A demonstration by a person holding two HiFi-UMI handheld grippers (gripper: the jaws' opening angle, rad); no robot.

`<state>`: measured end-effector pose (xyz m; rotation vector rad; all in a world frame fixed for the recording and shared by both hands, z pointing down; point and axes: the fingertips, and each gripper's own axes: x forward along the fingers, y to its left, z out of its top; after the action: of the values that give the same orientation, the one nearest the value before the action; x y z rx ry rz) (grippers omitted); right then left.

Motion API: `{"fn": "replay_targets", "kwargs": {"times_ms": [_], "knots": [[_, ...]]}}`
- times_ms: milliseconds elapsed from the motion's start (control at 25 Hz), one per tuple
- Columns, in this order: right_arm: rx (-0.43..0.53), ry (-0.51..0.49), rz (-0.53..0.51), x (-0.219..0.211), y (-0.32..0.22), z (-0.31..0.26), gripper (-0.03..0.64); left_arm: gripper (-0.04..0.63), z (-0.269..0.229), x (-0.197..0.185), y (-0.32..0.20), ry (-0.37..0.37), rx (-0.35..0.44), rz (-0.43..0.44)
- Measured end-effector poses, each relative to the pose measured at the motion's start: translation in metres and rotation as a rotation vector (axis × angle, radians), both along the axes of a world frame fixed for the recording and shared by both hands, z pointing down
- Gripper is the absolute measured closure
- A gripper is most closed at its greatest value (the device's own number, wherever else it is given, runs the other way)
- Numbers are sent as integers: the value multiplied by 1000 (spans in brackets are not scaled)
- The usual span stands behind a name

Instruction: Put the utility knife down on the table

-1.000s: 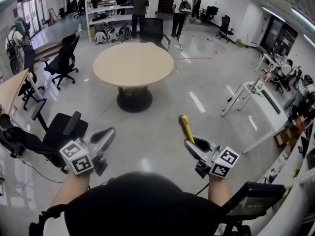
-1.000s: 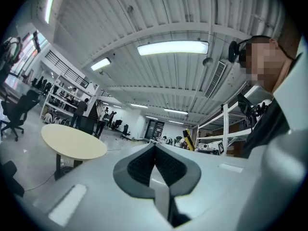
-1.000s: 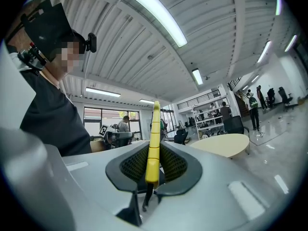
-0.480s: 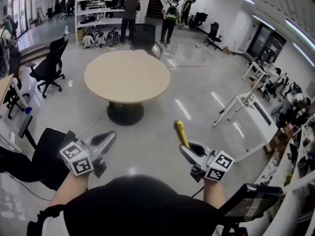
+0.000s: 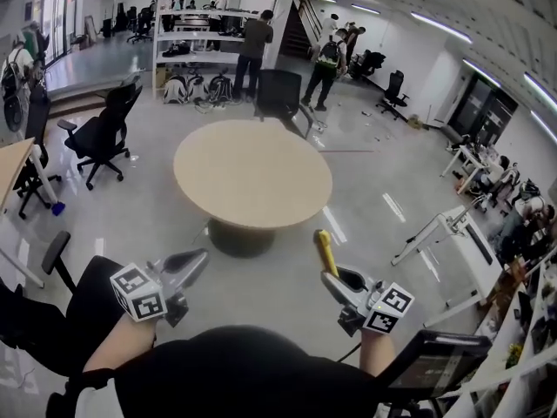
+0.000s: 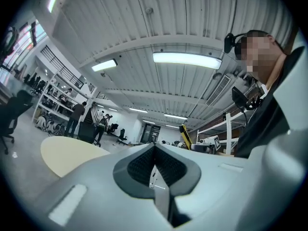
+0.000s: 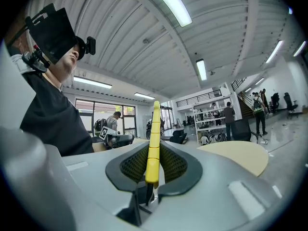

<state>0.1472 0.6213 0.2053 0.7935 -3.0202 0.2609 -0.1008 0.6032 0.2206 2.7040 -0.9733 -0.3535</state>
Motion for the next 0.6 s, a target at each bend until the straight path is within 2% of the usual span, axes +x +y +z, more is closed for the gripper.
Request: {"fn": "replay_targets", "kwargs": {"times_ms": [320,600], "knots": [[-19,-6,-51,-20,-67,17,543,597,22,-24,-49,-3,-39,-52],[-15,-32,-133,30,-142,20,543,597,17,21,-103,-37,-36,-145]]}}
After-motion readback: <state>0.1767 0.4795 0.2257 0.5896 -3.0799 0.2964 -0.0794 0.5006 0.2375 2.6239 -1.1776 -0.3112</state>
